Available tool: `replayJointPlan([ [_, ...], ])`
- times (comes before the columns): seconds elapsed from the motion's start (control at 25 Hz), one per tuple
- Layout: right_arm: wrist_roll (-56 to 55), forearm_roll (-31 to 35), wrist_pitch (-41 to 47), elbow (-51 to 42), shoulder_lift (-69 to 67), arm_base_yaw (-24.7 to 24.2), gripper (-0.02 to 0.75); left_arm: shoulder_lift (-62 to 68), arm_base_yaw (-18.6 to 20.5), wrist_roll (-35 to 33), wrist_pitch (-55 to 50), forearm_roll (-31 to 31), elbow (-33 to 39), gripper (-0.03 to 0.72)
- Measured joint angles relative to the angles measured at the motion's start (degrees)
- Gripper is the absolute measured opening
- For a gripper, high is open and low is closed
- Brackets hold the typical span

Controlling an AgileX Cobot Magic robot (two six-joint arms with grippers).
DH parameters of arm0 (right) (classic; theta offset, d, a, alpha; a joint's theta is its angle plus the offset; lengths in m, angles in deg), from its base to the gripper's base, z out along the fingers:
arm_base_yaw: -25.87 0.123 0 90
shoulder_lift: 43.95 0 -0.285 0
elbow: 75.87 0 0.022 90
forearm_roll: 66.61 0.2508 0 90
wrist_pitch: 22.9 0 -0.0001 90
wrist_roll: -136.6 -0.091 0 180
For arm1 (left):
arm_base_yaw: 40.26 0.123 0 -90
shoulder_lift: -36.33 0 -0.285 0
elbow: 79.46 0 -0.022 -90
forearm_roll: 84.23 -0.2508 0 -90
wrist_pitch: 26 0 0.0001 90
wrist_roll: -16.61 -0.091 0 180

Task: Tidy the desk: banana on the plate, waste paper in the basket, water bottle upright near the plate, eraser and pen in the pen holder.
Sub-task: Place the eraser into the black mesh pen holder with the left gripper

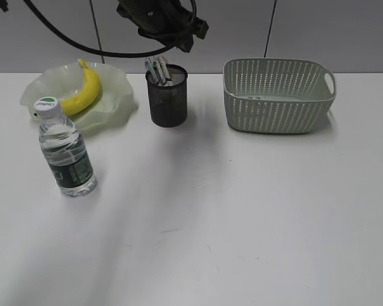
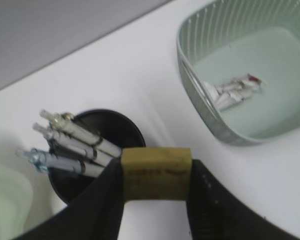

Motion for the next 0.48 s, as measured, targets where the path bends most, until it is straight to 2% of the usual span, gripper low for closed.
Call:
replayJointPlan([
  [0.2,0.0,0.0,-0.07,0.0,0.0,0.0,0.531,3.66,2.11,0.0,7.34,0.27,0.0,0.284],
  [0.48,0.0,-0.01,-0.07,0.0,0.0,0.0,0.531,7.11,2.78,0.0,9.11,0.46,0.0,0.284],
])
